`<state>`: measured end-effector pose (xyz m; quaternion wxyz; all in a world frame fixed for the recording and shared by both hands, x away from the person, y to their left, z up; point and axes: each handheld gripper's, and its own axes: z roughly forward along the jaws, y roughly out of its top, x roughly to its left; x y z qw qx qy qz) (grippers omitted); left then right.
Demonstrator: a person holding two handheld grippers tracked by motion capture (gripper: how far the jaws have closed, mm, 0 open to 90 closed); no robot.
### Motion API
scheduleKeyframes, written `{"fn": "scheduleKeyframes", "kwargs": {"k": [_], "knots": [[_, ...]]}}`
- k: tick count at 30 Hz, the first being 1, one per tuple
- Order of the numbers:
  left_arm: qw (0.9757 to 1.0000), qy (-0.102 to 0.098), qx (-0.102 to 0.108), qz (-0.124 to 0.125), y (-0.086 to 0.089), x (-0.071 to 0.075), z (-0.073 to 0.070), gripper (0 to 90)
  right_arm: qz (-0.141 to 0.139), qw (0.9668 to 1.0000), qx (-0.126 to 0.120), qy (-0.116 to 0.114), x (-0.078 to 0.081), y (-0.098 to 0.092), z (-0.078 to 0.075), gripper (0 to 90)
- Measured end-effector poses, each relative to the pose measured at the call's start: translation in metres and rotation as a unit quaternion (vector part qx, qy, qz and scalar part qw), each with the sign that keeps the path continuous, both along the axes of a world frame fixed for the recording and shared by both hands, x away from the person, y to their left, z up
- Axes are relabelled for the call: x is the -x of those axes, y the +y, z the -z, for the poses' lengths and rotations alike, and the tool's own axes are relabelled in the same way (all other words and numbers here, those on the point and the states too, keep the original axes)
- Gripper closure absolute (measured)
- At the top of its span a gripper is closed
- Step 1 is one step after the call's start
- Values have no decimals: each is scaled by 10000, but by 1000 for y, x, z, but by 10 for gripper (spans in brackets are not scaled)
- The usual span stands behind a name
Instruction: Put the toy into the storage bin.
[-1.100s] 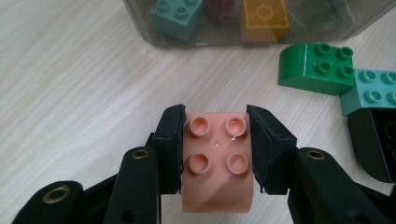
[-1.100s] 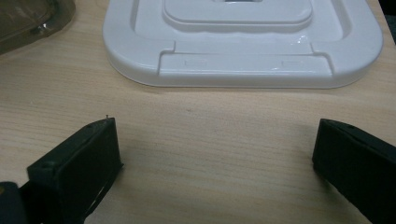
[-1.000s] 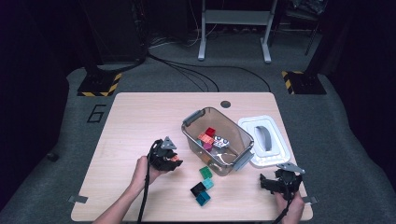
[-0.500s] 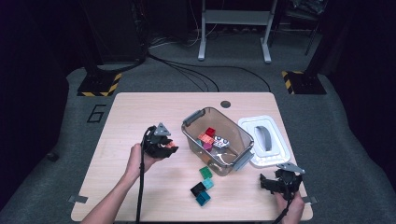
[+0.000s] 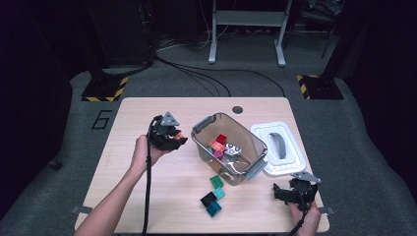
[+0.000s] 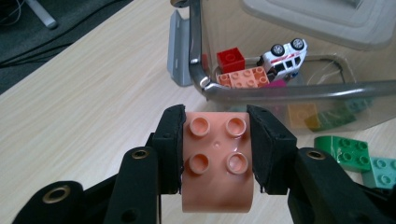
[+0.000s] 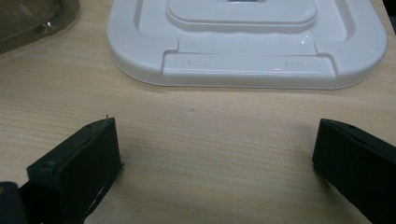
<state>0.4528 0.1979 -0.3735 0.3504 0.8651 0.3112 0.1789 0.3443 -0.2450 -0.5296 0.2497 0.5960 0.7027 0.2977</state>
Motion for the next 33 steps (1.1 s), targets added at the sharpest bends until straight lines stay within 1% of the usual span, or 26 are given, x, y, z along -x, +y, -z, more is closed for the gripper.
{"fn": "scheduleKeyframes", "kwargs": {"k": [2, 3, 5, 10, 12, 13, 14, 15, 16, 18, 19, 20, 22, 24, 27, 28, 31, 33], "knots": [[10000, -45, -42, 24, -3, -3, -4, 589, -20, 10000, 12, -17, 0, 0, 0, 0], [10000, -45, -23, 29, -5, -4, -5, 589, 1, 10000, 0, 1, 0, 0, 0, 0], [10000, -54, -56, 58, -8, -7, -9, 589, 1, 10000, -3, 2, 0, 0, 0, 0], [9999, -85, -21, 123, -16, -13, -20, 589, -4, 10000, -5, 0, 0, 0, 0, 0], [9997, -154, -58, 162, -20, -15, -23, 589, -5, 10000, -5, 1, 0, 0, 0, 0], [9998, -136, -38, 147, -22, -16, -24, 589, -3, 10000, -5, 1, 0, 0, 0, 0], [9997, -133, -61, 211, -24, -18, -27, 590, -8, 10000, -5, -2, 0, 0, 0, 0], [9997, -105, -35, 210, -27, -19, -28, 589, -2, 10000, -6, 0, 0, 0, 0, 0], [9996, -171, -28, 209, -30, -20, -28, 589, -3, 10000, -4, 0, 0, 0, 0, 0], [9995, -177, -55, 257, -34, -21, -29, 590, -3, 10000, -5, 0, 0, 0, 0, 0], [9994, -211, -40, 261, -37, -22, -29, 590, -4, 10000, -4, 0, 0, 0, 0, 0], [9993, -228, -75, 279, -40, -23, -30, 589, -2, 10000, -6, 0, 0, 0, 0, 0], [9994, -187, -53, 303, -45, -25, -28, 589, -3, 10000, -3, 1, 0, 0, 0, 0], [9992, -178, -77, 352, -50, -27, -28, 589, -17, 10000, 1, -13, 0, 0, 0, 0], [9990, -183, -52, 399, -55, -28, -26, 589, -1, 10000, -5, 0, 0, 0, 0, 0], [9990, -213, -29, 404, -56, -28, -25, 589, -2, 10000, -3, -1, 0, 0, 0, 0], [9988, -217, 36, 427, -62, -30, -22, 589, -3, 10000, -1, 0, 0, 0, 0, 0], [9987, -209, 28, 456, -66, -30, -19, 588, -2, 10000, -4, -1, 0, 0, 0, 0]]}}
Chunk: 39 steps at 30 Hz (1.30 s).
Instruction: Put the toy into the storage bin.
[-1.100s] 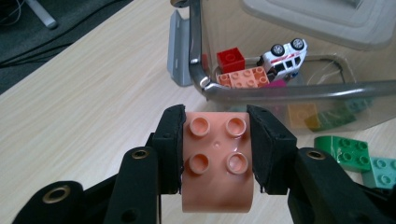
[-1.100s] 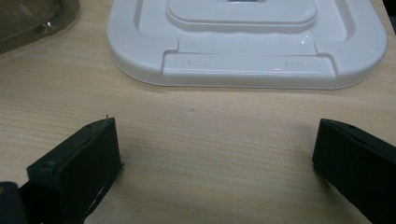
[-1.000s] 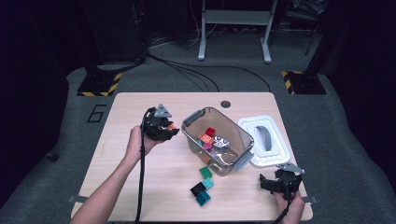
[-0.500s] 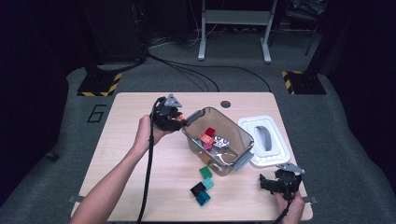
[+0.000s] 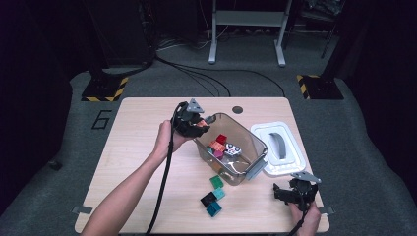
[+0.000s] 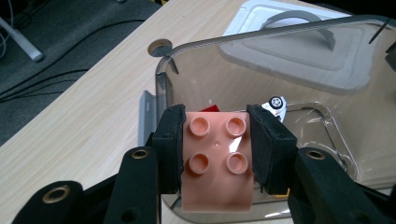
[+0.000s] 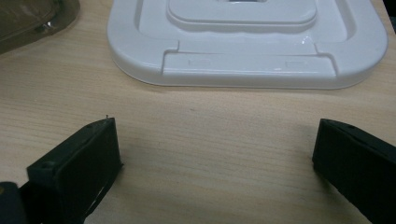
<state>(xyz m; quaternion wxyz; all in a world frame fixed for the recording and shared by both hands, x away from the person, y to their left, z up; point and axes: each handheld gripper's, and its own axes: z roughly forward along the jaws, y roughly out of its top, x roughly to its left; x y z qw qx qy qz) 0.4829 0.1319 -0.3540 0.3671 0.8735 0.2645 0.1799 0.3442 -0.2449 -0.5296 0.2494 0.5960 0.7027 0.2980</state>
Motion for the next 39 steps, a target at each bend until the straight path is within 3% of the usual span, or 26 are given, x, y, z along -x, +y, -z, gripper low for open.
{"fn": "scheduleKeyframes", "kwargs": {"k": [13, 22, 29, 33, 39], "knots": [[9995, 276, -11, 128, -22, -2, 30, 586, 0, 10000, 0, 2, 0, 0, 0, 0], [9979, 601, -101, 227, -27, -1, 39, 585, -2, 10000, 3, 1, 0, 0, 0, 0], [9968, 725, -142, 303, -25, -1, 41, 579, -17, 10000, 10, -12, 0, 0, 0, 0], [9961, 790, -171, 362, -23, 1, 39, 549, 0, 10000, 1, 1, 0, 0, 0, 0], [9963, 792, -163, 298, -16, 8, 34, 399, -2, 10000, 3, 1, 0, 0, 0, 0]]}}
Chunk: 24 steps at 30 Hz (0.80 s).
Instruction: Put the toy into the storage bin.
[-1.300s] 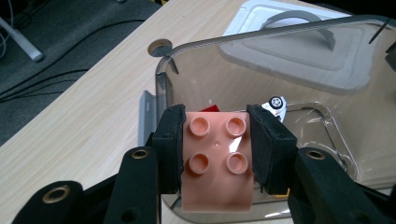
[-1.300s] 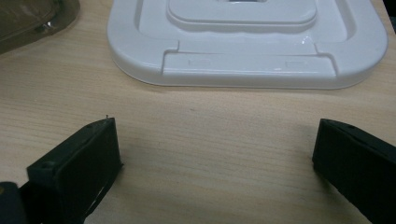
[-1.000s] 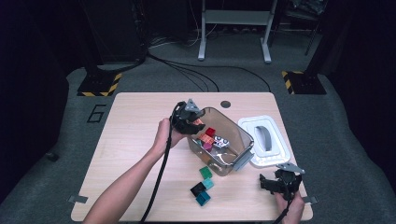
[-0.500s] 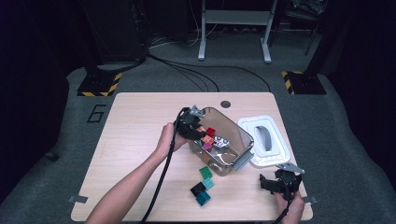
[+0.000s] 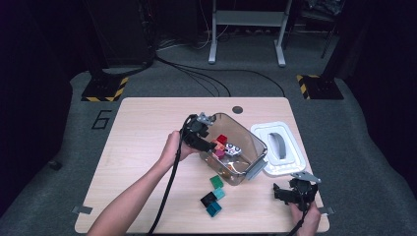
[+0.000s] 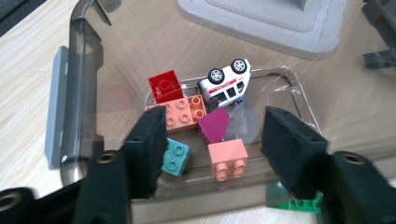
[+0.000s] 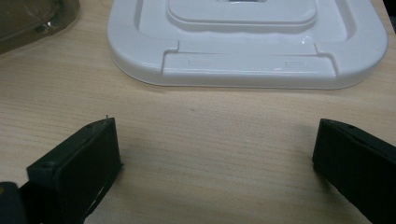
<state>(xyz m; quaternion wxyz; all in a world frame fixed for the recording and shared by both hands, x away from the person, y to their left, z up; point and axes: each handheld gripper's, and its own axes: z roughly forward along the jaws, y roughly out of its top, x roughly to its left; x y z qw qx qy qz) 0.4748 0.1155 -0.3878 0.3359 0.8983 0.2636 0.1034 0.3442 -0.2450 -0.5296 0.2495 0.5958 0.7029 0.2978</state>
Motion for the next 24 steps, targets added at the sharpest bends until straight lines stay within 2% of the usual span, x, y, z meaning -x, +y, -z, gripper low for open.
{"fn": "scheduleKeyframes", "kwargs": {"k": [5, 8, 14, 18, 24], "knots": [[9999, -102, 95, -7, 12, 13, -6, 267, 2, 10000, -2, 1, 0, 0, 0, 0], [9998, -193, 78, -17, 19, 22, -8, 210, -16, 10000, 7, -13, 0, 0, 0, 0], [9994, -282, 199, -62, 35, 41, -7, 156, -12, 10000, 4, -29, 0, 0, 0, 0], [9994, -291, 184, -54, 43, 52, 1, 151, 5, 10000, -4, -15, 0, 0, 0, 0], [9999, -74, 109, -97, 51, 62, 22, 145, 7, 10000, -5, -22, 0, 0, 0, 0]]}}
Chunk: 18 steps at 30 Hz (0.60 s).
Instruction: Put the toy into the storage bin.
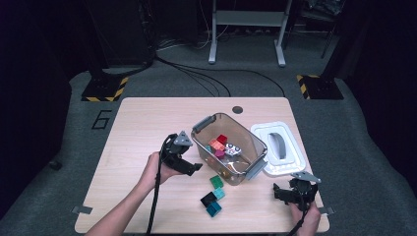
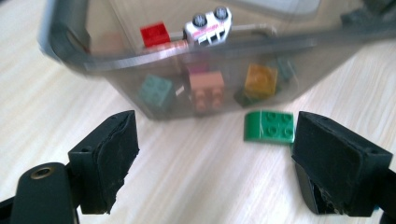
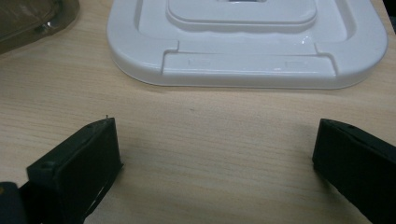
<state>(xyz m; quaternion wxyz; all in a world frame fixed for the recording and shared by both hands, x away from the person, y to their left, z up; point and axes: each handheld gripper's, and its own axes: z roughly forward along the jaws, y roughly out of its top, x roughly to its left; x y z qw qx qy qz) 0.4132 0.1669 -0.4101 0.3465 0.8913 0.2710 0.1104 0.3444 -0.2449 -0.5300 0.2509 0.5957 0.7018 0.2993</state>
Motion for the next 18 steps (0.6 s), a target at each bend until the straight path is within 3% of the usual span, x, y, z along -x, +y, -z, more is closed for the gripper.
{"fn": "scheduleKeyframes", "kwargs": {"k": [12, 18], "knots": [[9994, 324, -20, 142, -13, 21, 36, 157, 4, 10000, 8, 24, 0, 0, 0, 0], [9981, 544, -131, 276, -22, 29, 55, 167, 3, 10000, 9, 23, 0, 0, 0, 0]]}}
